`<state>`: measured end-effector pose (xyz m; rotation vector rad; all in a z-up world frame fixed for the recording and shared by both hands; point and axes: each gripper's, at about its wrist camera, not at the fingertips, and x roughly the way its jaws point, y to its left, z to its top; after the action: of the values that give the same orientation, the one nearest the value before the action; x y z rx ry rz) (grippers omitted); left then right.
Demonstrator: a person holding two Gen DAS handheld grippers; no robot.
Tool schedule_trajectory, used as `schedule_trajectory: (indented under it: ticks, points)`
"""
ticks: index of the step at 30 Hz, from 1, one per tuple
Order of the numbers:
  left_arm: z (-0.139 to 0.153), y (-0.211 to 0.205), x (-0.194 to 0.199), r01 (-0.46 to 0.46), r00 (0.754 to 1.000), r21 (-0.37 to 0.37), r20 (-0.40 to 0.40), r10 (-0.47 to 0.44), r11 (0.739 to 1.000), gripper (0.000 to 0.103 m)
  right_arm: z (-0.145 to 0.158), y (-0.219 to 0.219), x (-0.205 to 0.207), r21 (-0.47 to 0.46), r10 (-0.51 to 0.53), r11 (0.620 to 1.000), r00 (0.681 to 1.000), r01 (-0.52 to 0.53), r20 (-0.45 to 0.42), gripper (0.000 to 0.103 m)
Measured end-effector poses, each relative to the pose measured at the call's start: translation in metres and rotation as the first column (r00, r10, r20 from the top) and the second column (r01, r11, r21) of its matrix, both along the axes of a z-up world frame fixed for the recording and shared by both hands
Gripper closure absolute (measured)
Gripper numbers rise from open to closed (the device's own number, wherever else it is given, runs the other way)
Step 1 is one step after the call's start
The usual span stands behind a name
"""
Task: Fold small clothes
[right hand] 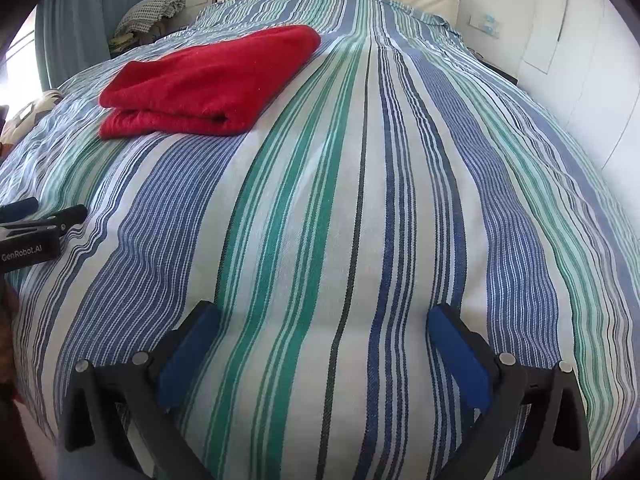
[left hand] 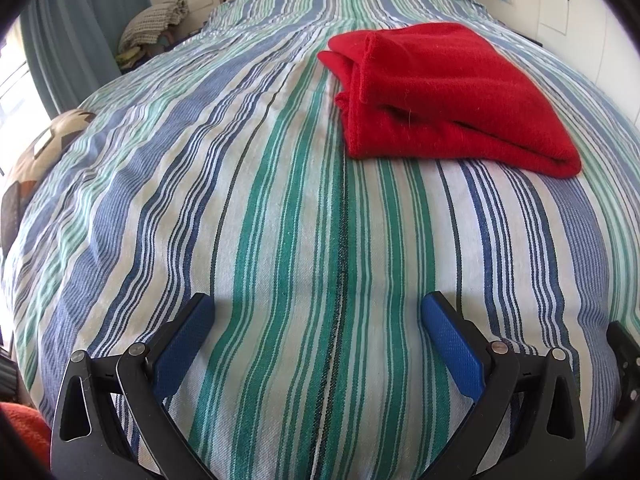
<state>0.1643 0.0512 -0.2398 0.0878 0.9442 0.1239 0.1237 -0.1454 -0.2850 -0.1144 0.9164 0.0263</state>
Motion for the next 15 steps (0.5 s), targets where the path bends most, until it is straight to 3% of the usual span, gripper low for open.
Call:
schedule_trajectory:
  ticks: [15]
  points:
    - [0.0, -0.0004, 0.0002, 0.0, 1.0, 0.003, -0.001, 0.0, 1.0, 0.001, -0.0002, 0.0004, 0.0002, -0.004, 0.0, 1.0, 1.0, 0.0, -0.001, 0.0]
